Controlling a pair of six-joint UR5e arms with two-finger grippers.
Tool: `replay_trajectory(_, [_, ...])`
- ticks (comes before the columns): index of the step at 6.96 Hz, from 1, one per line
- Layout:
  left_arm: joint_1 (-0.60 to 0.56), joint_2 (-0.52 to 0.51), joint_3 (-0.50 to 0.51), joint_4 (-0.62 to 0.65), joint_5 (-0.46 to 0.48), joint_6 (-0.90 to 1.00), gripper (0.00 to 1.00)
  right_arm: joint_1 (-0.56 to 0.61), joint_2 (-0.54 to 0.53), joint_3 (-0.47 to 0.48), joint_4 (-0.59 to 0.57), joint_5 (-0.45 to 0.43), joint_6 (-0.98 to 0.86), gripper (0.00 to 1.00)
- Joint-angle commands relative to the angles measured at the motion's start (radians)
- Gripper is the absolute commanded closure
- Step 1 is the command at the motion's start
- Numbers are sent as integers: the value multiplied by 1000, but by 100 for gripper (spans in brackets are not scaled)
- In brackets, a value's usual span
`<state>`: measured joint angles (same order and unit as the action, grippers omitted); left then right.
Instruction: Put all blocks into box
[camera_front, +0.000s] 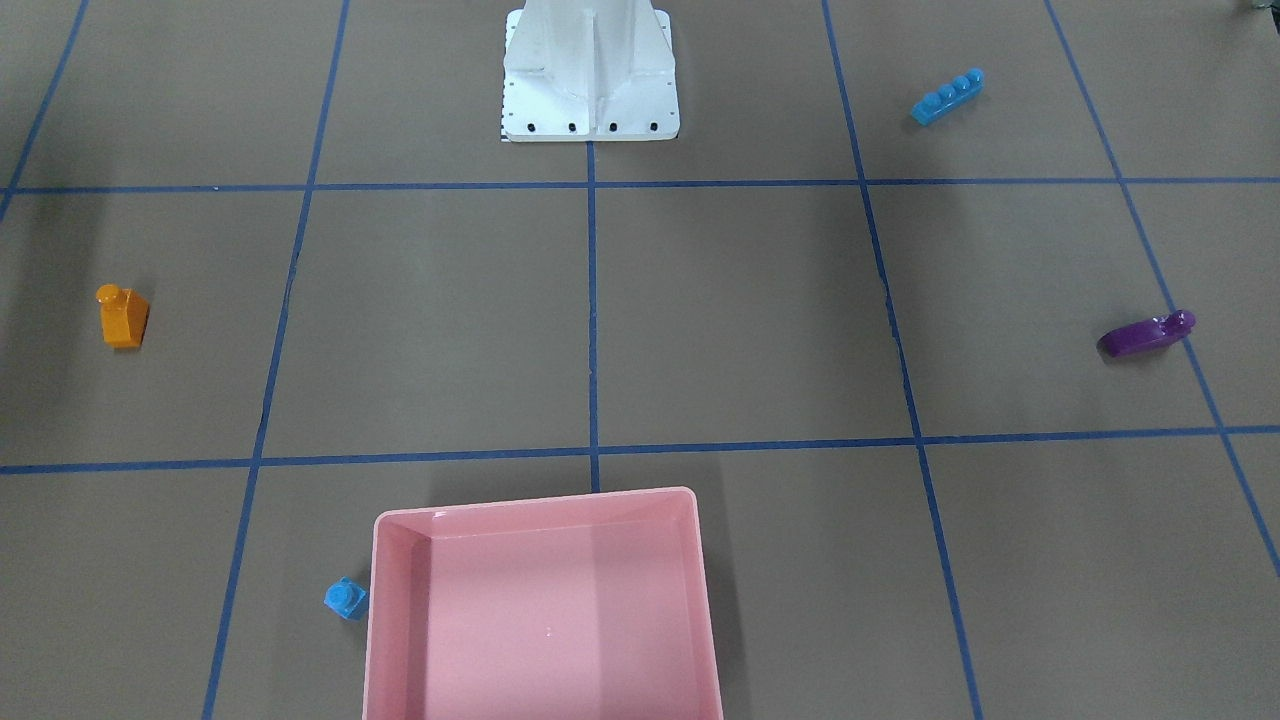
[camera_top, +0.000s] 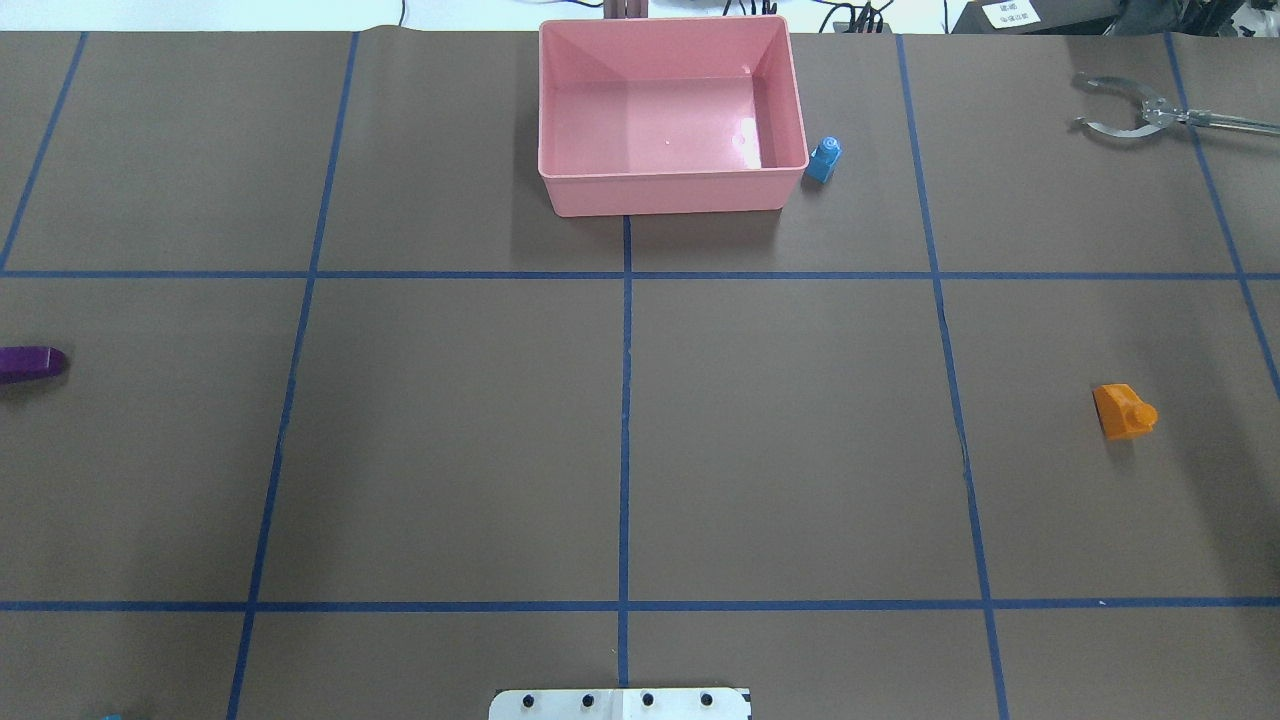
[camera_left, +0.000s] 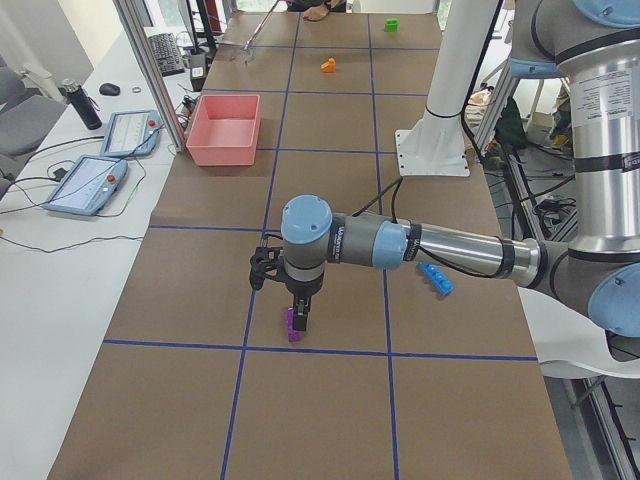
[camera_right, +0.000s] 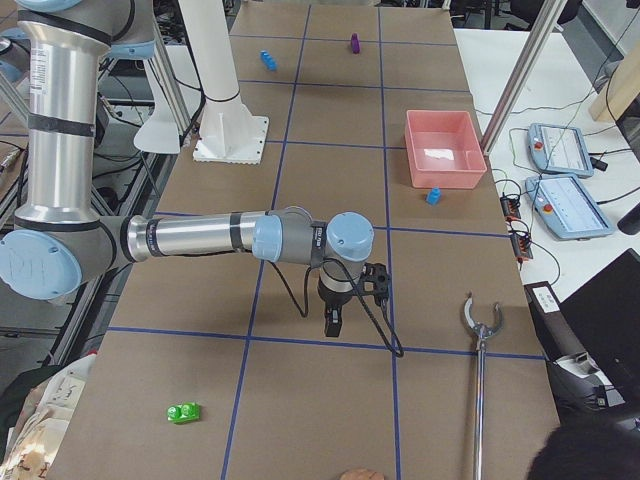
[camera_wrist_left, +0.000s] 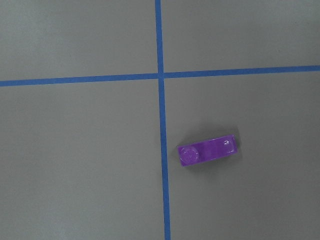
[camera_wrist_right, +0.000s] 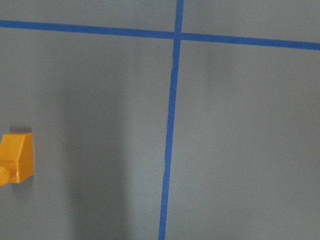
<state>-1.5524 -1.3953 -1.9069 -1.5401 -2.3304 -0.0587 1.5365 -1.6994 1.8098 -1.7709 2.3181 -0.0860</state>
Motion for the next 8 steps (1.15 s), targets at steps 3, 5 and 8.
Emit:
replay_trajectory(3, [26, 2, 2, -5, 0, 5, 0, -12, 1, -101, 152, 35, 3, 0])
replay_trajectory(5, [34, 9, 2, -6, -1, 8, 0, -13, 1, -101, 154, 37, 3, 0])
replay_trajectory(8, [52, 1, 2, -27, -18, 8, 0, -27, 1, -99, 156, 40, 3, 0])
